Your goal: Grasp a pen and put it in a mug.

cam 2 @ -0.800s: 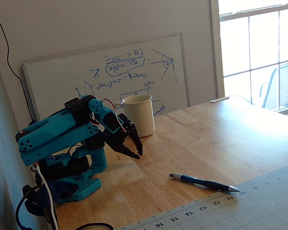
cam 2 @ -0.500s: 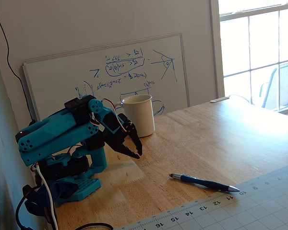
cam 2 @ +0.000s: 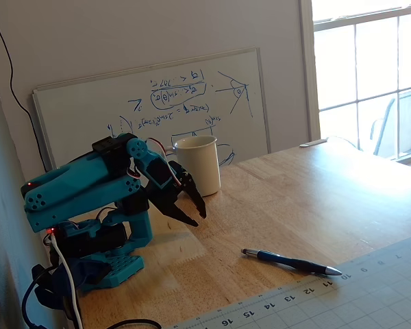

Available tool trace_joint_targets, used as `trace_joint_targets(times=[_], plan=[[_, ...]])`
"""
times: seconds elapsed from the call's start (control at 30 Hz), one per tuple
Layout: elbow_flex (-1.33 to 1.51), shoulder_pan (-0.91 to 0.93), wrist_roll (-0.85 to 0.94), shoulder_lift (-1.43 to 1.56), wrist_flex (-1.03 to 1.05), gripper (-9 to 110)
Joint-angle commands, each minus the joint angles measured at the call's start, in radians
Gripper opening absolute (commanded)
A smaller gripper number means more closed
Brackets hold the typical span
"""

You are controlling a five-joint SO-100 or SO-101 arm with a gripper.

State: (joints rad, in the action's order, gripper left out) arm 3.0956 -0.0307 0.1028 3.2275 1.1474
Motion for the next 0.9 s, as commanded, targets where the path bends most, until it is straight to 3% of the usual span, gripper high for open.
trace_joint_targets(times=[0.0, 0.33, 0.87], plan=[[-0.187, -0.002, 0.129, -0.161, -0.002, 15], [-0.612, 0.018, 0.601, -0.715, 0.003, 22], [-1.071, 0.485, 1.250, -1.252, -0.011, 21]])
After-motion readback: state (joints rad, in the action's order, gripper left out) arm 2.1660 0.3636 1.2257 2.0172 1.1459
